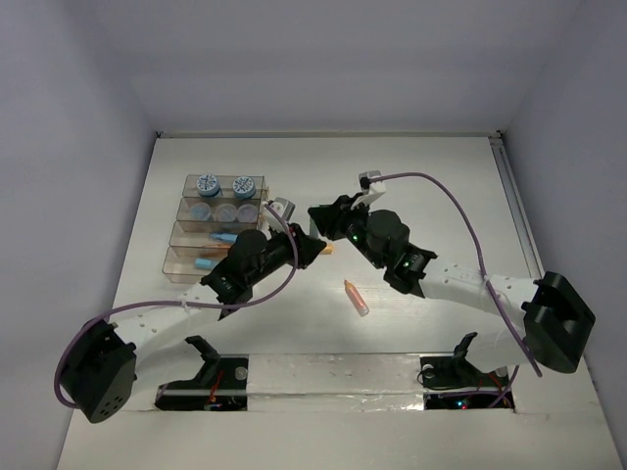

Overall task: Sort the stationery into containers
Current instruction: Close the pen cap on the pen.

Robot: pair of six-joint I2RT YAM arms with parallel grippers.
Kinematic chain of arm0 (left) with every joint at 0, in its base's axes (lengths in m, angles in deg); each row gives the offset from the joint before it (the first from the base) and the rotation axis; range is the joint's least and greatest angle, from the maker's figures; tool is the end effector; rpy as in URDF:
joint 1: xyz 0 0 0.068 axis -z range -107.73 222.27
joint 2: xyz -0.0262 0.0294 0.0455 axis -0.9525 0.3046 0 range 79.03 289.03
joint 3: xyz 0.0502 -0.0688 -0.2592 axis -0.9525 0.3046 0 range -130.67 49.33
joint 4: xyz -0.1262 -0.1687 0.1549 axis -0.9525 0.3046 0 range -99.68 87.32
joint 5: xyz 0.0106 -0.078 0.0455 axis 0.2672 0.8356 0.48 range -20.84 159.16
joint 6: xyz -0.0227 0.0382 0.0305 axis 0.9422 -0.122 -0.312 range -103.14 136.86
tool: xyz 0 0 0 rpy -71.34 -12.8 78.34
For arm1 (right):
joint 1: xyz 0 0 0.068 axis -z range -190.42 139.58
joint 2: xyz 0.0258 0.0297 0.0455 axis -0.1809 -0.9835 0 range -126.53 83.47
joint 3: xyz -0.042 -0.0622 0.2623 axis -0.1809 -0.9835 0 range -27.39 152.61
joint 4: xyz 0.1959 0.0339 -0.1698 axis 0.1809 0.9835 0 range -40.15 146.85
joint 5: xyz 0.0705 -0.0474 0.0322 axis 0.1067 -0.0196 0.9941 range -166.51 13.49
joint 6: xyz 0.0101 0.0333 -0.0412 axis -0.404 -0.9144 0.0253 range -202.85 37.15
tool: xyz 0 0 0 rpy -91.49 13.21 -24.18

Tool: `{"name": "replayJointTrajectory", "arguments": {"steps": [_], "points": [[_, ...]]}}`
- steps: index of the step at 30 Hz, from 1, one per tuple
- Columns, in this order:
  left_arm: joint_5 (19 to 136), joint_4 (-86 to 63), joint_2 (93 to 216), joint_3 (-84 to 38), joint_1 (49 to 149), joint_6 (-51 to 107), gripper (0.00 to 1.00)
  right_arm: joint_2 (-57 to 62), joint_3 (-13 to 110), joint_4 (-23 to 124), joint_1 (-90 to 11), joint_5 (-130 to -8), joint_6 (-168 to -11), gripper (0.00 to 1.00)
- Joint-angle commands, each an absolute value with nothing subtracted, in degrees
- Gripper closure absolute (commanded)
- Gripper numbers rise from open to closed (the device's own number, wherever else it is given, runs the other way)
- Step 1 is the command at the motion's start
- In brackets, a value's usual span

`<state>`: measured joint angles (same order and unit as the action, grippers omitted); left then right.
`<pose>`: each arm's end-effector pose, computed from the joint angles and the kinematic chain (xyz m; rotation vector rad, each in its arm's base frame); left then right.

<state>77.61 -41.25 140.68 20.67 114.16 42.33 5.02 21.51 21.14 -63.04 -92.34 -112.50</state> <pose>0.1768 -0.1654 0.2601 0.3618 1.6548 -1.0179 0.2008 0.2468 0.3019 -0.1065 1.6554 0.8934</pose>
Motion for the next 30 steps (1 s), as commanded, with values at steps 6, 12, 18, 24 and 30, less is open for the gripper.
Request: {"name": "replayJointTrajectory", "arguments": {"steps": [6, 12, 18, 24, 30], "points": [[79.62, -44.93, 133.79, 15.23, 113.84, 43.31, 1.0, 7.97, 21.03, 25.14, -64.12, -82.15, -112.11, 1.0], [78.92, -42.55, 131.77, 14.09, 113.84, 43.05, 1.0, 9.82, 19.9, 28.05, -64.12, -79.32, -112.82, 1.0], [77.96, -40.88, 130.45, 12.68, 113.84, 42.7, 1.0, 10.79, 17.96, 28.23, -64.12, -77.92, -113.61, 1.0], [75.06, -37.9, 128.26, 9.53, 113.84, 40.94, 1.0, 11.66, 15.5, 30.34, -65.18, -77.56, -113.87, 1.0], [71.36, -36.05, 128.69, 6.27, 113.32, 39.18, 1.0, 13.25, 13.74, 33.76, -67.54, -77.48, -114.13, 1.0]]}}
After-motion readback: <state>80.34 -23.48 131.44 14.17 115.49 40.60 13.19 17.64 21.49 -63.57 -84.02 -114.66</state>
